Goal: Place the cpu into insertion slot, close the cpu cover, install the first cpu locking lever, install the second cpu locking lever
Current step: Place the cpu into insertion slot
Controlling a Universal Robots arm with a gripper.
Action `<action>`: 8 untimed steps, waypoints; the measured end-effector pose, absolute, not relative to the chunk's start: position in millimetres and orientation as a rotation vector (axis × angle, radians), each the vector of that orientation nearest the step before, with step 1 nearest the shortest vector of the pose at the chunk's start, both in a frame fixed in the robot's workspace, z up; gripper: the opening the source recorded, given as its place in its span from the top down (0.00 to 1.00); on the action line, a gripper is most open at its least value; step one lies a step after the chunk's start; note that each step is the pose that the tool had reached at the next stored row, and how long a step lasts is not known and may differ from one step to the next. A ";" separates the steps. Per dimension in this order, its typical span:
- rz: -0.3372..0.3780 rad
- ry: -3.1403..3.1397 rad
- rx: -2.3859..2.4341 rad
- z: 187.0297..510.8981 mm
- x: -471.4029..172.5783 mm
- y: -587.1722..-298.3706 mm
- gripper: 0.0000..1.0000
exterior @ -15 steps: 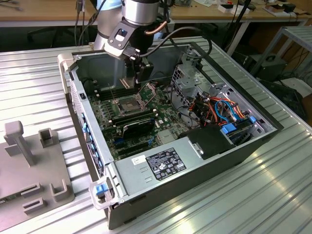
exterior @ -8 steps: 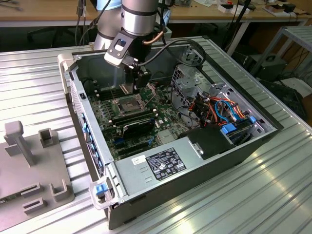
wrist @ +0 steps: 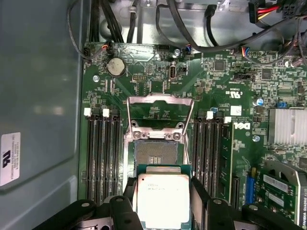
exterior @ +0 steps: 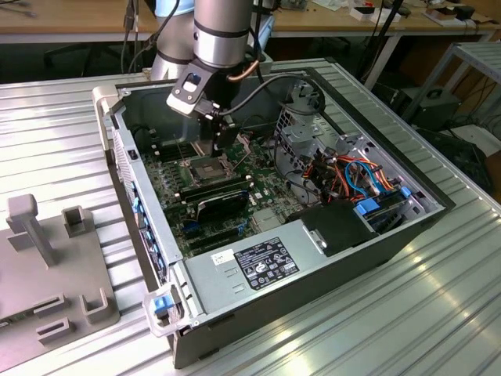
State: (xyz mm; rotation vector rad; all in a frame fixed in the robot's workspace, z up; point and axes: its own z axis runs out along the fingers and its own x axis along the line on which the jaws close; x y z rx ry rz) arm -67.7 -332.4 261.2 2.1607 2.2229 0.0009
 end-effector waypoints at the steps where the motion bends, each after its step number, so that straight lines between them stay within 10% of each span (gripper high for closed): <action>1: 0.001 2.223 2.161 259.1 -67.7 -332.2 0.46; 8: -0.001 2.224 2.162 247.5 -67.7 -331.3 0.46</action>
